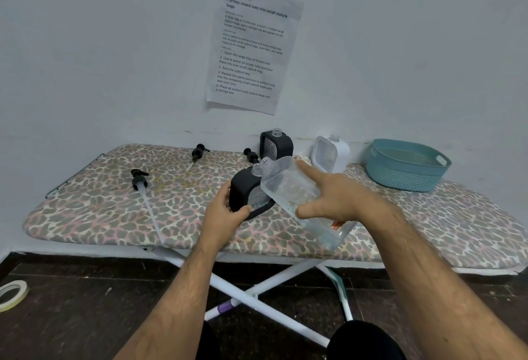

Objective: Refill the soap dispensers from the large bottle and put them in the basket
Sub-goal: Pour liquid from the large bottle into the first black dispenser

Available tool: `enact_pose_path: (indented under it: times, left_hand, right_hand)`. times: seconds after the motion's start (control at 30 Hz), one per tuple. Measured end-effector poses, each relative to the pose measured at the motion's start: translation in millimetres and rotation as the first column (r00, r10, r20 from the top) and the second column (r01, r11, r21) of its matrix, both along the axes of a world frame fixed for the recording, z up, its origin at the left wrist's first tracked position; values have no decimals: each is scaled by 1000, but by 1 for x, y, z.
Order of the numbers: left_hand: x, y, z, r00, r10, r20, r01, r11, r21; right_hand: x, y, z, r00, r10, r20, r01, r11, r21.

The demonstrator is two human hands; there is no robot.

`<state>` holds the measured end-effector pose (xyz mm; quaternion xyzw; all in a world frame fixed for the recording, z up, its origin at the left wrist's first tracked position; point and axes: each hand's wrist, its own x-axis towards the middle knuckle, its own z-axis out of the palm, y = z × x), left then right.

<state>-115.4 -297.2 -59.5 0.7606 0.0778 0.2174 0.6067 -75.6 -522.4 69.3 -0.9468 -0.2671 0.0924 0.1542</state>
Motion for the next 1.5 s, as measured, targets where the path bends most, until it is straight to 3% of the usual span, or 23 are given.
enact_pose_path:
  times: [0.6,0.73,0.93,1.13,1.5]
  left_hand:
    - [5,2,-5,999,30,-20,-30,1000,4]
    - [5,1,-5,999,38,-21,-38,999,14]
    - [6,-1,-4,998,58,-28,-57,997,55]
    - [5,-3,-4,998,65,-27,-63,996,56]
    - [9,-2,-6,994,82,-72,-77,994,74]
  right_hand:
    - [2,2,-59,980,-51,192,20,987,161]
    - [-1,2,-64,977,-116,179,47,934,354]
    - [-5,3,-75,966,-246,75,150,779,609]
    - [0,-2,-89,931,-343,130,199,769,607]
    - [13,-14,-102,914,-398,75,223,650,727]
